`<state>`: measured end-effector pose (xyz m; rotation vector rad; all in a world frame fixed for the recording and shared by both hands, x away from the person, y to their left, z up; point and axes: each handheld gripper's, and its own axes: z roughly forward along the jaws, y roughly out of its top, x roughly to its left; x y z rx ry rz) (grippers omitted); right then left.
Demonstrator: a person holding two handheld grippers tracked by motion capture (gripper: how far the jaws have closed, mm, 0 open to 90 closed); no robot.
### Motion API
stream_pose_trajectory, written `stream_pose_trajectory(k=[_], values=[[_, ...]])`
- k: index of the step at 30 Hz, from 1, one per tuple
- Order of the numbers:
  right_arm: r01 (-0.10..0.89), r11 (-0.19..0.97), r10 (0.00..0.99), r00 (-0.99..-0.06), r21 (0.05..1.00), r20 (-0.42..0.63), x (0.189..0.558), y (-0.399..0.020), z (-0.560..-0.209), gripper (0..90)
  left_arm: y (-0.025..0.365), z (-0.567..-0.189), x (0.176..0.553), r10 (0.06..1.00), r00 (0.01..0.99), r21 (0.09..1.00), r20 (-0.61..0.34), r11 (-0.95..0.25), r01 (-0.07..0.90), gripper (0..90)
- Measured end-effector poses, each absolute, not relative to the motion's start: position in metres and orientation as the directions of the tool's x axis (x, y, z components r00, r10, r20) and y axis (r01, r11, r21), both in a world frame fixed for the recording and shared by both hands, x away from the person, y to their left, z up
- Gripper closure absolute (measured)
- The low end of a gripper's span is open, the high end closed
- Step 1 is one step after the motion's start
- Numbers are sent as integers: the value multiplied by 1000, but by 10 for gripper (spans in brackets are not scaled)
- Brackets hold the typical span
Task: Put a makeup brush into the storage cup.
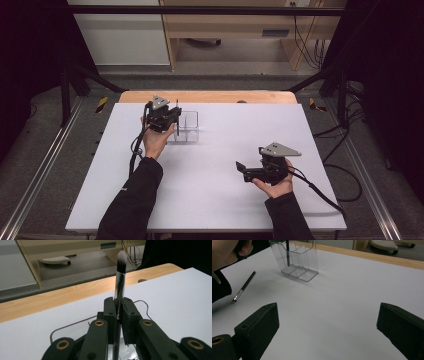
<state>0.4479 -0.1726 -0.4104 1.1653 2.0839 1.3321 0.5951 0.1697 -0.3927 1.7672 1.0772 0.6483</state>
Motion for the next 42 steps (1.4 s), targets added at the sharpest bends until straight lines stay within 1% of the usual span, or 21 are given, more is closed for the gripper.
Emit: stream_pose_trajectory(k=[12, 19, 26, 32, 42], values=[[428, 198, 815, -571, 882, 94, 447, -172, -410, 49, 168, -398, 592, 880, 474, 894, -11, -204, 399, 827], [428, 199, 815, -572, 882, 94, 447, -172, -410, 49, 169, -399, 592, 878, 478, 887, -18, -207, 413, 817], [426, 195, 816, -570, 884, 95, 447, -173, -409, 49, 174, -393, 586, 878, 478, 892, -14, -204, 402, 741], [422, 193, 817, -569, 886, 94, 446, -173, -408, 48, 183, -381, 570, 873, 487, 910, -28, -179, 373, 683], [420, 191, 818, -567, 887, 93, 446, -173, -407, 48, 195, -371, 541, 854, 519, 921, -44, -167, 352, 532]])
